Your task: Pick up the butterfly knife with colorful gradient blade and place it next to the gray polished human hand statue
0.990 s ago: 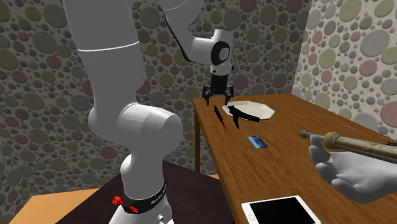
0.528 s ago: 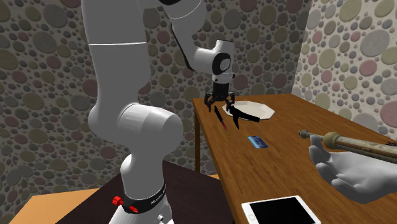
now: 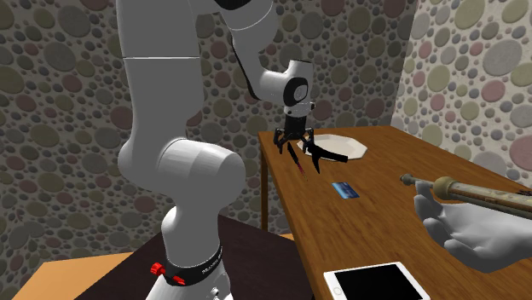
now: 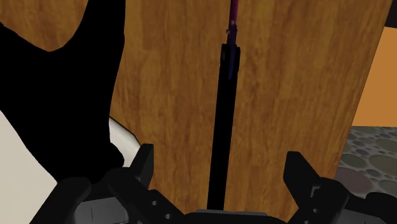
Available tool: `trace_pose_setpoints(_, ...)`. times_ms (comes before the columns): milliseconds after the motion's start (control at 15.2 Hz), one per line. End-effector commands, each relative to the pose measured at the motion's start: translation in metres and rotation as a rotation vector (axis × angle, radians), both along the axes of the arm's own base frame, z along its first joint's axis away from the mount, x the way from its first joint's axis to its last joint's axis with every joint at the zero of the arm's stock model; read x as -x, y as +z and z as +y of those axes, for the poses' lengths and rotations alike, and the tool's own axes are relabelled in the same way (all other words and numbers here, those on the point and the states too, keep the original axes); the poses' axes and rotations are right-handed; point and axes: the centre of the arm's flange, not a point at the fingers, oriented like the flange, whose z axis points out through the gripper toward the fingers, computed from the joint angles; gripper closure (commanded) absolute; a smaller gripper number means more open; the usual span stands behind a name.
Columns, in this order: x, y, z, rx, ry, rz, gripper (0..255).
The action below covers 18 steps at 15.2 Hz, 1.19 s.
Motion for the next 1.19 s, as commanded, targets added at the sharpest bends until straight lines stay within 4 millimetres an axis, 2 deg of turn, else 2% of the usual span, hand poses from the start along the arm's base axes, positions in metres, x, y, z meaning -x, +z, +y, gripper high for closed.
trace_pose_setpoints(0,0.000,0.000,0.000,0.000,0.000,0.000,0)
trace_pose_setpoints(66,0.000,0.000,0.000,0.000,0.000,0.000,0)
trace_pose_setpoints(132,0.000,0.000,0.000,0.000,0.000,0.000,255)
trace_pose_setpoints(726,0.000,0.000,0.000,0.000,0.000,0.000,255)
trace_pose_setpoints(1122,0.000,0.031,0.000,0.000,0.000,0.000,255)
